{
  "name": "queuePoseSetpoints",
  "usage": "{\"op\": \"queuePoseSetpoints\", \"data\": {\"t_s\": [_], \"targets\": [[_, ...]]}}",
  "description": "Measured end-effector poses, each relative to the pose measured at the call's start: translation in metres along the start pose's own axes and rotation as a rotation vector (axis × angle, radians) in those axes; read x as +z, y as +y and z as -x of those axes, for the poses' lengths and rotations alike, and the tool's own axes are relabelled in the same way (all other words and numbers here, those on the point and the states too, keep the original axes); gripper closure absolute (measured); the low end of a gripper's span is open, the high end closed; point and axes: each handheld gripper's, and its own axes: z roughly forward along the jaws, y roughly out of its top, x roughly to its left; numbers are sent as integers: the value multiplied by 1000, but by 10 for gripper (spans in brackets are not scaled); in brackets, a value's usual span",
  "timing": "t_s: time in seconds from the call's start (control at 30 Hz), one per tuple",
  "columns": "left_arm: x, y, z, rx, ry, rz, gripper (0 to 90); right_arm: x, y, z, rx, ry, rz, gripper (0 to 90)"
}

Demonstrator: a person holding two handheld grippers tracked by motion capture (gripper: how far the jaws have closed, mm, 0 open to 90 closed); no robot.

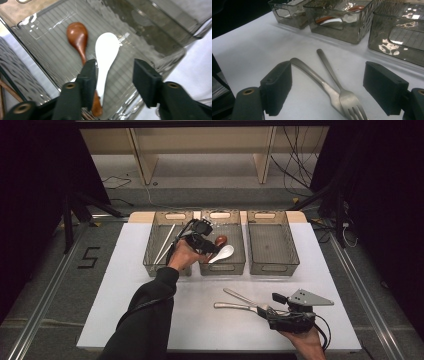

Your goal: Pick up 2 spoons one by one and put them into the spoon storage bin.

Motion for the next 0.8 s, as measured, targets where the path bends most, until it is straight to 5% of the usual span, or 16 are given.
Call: {"op": "queuePoseSetpoints", "data": {"t_s": [0.27,0.8], "targets": [[-26,-13,3,-8,-71,67,362,0,0,0,-3,-2,-2,239],[-73,-75,7,-24,-144,208,238,1,1,0,-4,-4,-7,240]]}}
